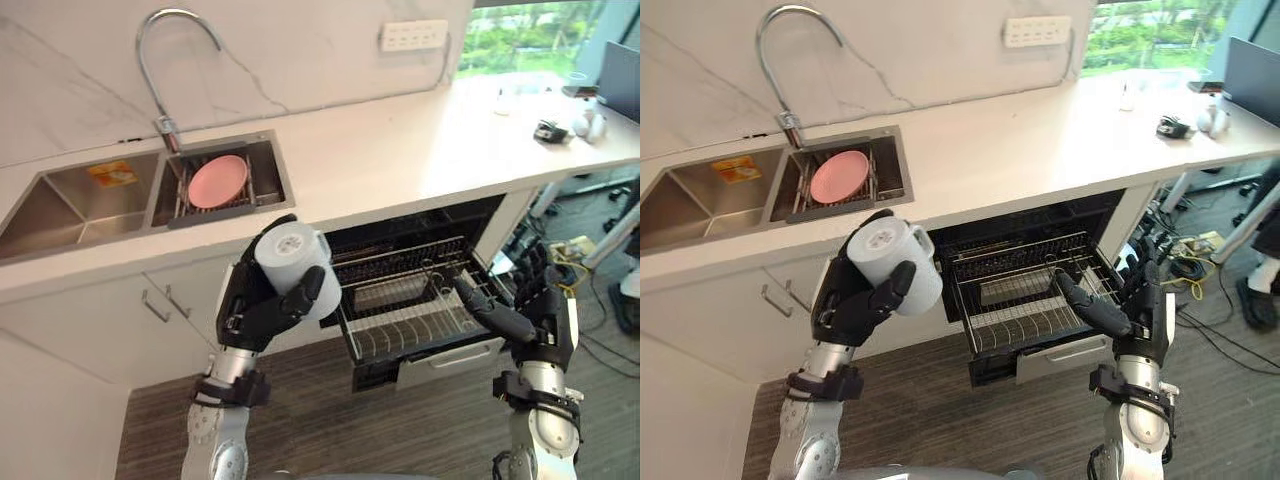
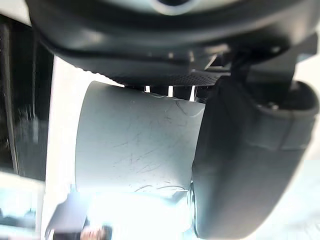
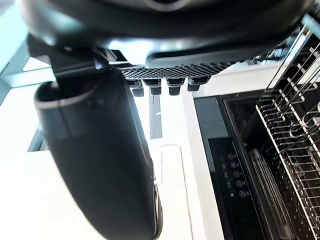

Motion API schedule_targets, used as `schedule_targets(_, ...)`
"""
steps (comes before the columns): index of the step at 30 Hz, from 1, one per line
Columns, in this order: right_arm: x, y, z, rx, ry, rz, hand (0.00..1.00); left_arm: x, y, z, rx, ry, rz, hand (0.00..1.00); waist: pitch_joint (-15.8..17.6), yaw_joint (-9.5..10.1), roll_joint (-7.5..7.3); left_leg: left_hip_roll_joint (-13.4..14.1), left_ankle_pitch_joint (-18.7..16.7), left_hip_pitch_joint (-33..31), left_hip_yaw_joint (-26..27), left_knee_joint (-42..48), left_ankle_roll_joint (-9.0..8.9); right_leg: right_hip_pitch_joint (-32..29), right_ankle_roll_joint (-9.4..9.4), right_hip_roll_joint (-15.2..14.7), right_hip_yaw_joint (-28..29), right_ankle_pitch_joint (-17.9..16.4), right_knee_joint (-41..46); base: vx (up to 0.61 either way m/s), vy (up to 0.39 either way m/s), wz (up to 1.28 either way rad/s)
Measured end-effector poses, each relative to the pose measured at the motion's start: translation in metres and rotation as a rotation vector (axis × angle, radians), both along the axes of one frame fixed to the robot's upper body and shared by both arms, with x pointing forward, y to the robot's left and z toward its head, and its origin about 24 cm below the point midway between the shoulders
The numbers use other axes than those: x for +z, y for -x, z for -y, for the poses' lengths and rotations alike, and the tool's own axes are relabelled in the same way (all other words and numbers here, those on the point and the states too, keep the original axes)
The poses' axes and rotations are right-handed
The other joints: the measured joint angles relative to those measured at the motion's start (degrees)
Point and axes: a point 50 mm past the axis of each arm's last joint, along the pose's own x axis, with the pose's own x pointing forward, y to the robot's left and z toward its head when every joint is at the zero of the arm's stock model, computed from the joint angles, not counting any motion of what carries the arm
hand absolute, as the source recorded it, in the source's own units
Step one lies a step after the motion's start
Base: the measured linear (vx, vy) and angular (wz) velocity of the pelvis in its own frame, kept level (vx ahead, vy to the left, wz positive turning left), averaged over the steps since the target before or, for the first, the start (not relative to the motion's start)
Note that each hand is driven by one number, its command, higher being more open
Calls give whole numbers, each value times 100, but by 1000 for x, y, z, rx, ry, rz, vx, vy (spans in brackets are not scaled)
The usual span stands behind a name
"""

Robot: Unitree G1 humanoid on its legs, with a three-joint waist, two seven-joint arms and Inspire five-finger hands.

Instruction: Walk over to the sink, pick up the cup, carry it to the dishwasher, place the cup inside the dishwasher, then close the dishwasher door

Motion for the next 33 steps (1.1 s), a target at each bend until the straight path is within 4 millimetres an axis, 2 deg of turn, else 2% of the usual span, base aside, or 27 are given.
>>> schedule_targets(1,-3,0,-5,8,-14,-6,100,4,-4,2,10,-22,14,0,48,-43,-57,-123,-47,144,140,-9,78,-539,-285,-133,47,51,1066,-12,177,-44)
schedule_targets(3,-6,-2,-14,45,-35,-15,100,4,-5,1,38,-45,8,0,112,-80,-112,-185,-141,479,416,-113,167,-850,-786,-314,-233,284,1839,21,204,-76)
schedule_targets(5,-5,-8,-23,100,-40,-8,100,4,-5,-3,76,-74,19,0,27,-53,-85,-73,-208,531,712,-184,159,-823,-588,-275,-551,261,1501,44,139,-89)
schedule_targets(6,-3,-14,-31,149,-46,6,100,6,-5,-8,107,-81,31,0,15,-23,-47,75,-224,504,893,-199,143,-758,-329,-88,-838,128,967,80,7,-86)
schedule_targets(7,-1,-17,-36,188,-49,9,100,6,-8,-11,132,-86,23,0,32,22,-53,241,-194,471,1022,-234,92,-683,-151,197,-1064,28,373,91,-27,-74)
schedule_targets(8,0,-18,-38,204,-51,9,100,4,-9,-13,146,-90,11,0,38,31,-59,305,-173,468,1042,-255,63,-638,-173,349,-1166,45,89,86,-54,-44)
schedule_targets(9,2,-19,-41,222,-53,13,100,2,-11,-16,168,-108,-9,0,41,36,-109,348,-167,486,1037,-250,53,-593,-310,510,-1267,158,-285,147,-120,-21)
schedule_targets(10,5,-20,-43,241,-46,23,100,-4,-13,-20,195,-132,-43,0,37,16,-139,365,-184,568,937,-200,33,-454,-596,649,-1257,494,-522,165,-124,-22)
schedule_targets(11,7,-20,-42,245,-49,31,100,-10,-14,-20,207,-137,-82,0,53,30,-55,468,-201,659,771,-149,7,-195,-631,750,-1285,538,-720,220,-154,-14)
schedule_targets(14,10,-19,-41,245,-86,57,100,-13,-13,-17,208,-184,-87,0,66,67,-1,727,-298,632,594,317,-111,174,-672,952,-1370,542,-1073,176,-130,0)
schedule_targets(17,19,-21,-42,293,-72,92,100,-19,-6,-18,235,-252,-102,0,96,118,60,1006,-397,59,452,1797,-72,682,-769,1057,-1226,728,-1711,136,-65,-24)
schedule_targets(18,21,-21,-41,302,-64,98,100,-20,-5,-18,240,-264,-105,0,85,159,34,962,-485,3,373,1678,-108,693,-761,1035,-1153,770,-1791,159,38,-48)
schedule_targets(19,25,-24,-41,313,-70,119,100,-19,-3,-17,252,-284,-98,0,56,209,74,897,-569,-61,316,1297,-104,675,-732,996,-1027,810,-1850,112,81,-55)
schedule_targets(20,28,-27,-40,316,-97,145,100,-15,-4,-14,276,-321,-77,0,35,188,118,892,-345,-174,218,347,-103,617,-682,945,-926,832,-1871,123,133,-48)
schedule_targets(21,28,-26,-40,315,-103,146,100,-15,-4,-12,283,-331,-70,0,11,182,185,914,26,-204,162,82,-117,620,-646,967,-896,832,-1880,77,104,-37)
schedule_targets(22,27,-26,-40,317,-108,145,100,-14,-4,-10,293,-341,-67,0,9,201,207,911,228,-189,77,37,-386,630,-591,976,-829,830,-1892,108,166,-27)
schedule_targets(24,27,-24,-46,337,-131,158,100,-12,-6,-7,341,-387,-51,0,-20,134,153,683,333,34,104,-361,-291,674,-470,808,-730,900,-2044,98,187,-19)
schedule_targets(27,41,-25,-53,409,-145,237,100,-7,-9,-3,401,-426,-18,0,-30,82,172,402,489,198,229,-789,-185,724,-278,618,-666,1010,-2300,40,137,-6)
schedule_targets(33,65,-30,-70,558,-181,382,100,1,-14,9,413,-453,37,0,-54,75,170,361,525,335,225,-984,-183,849,-249,597,-685,1056,-2467,10,18,0)
